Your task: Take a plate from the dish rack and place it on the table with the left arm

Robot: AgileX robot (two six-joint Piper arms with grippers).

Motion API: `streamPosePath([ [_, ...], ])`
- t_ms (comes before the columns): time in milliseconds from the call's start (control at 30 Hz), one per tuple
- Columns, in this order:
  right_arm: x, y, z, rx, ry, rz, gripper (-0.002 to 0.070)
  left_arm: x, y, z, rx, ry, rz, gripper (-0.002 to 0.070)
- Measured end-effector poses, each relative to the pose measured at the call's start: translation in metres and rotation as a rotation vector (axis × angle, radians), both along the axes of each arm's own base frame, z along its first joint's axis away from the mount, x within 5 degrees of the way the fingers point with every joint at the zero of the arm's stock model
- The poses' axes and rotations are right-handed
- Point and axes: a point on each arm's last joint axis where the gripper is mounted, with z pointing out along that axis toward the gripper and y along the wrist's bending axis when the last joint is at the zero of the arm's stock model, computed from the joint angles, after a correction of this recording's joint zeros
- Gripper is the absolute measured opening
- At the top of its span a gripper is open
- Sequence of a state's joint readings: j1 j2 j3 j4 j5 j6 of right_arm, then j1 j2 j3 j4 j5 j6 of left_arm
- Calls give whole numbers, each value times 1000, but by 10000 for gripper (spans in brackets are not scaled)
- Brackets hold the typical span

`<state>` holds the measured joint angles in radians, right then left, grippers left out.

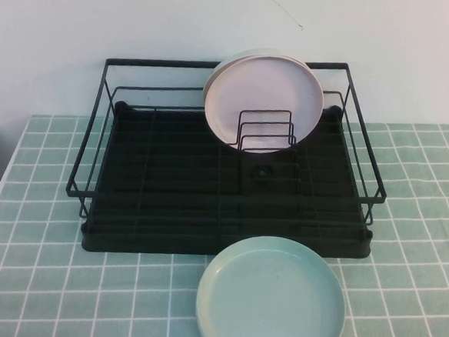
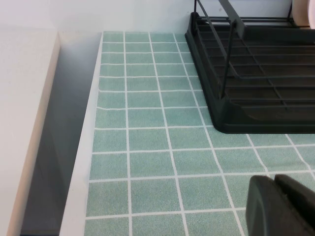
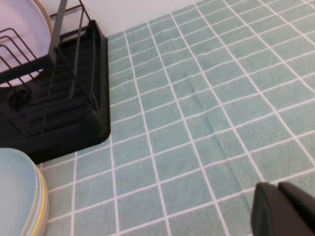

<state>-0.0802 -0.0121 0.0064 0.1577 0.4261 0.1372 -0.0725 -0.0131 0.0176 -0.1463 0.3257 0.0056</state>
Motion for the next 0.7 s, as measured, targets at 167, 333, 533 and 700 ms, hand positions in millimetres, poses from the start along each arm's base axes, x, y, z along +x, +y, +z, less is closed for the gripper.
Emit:
streamPosePath([
  [167,0,0,0,0,0,0,-1,0,0,0,1,0,0,-2],
  [333,0,0,0,0,0,0,-1,0,0,0,6,-1,-2,-2],
  [533,0,0,0,0,0,0,-1,0,0,0,7,-1,-2,-2],
  [700,0,0,0,0,0,0,-1,0,0,0,14,-2,-4,-2],
])
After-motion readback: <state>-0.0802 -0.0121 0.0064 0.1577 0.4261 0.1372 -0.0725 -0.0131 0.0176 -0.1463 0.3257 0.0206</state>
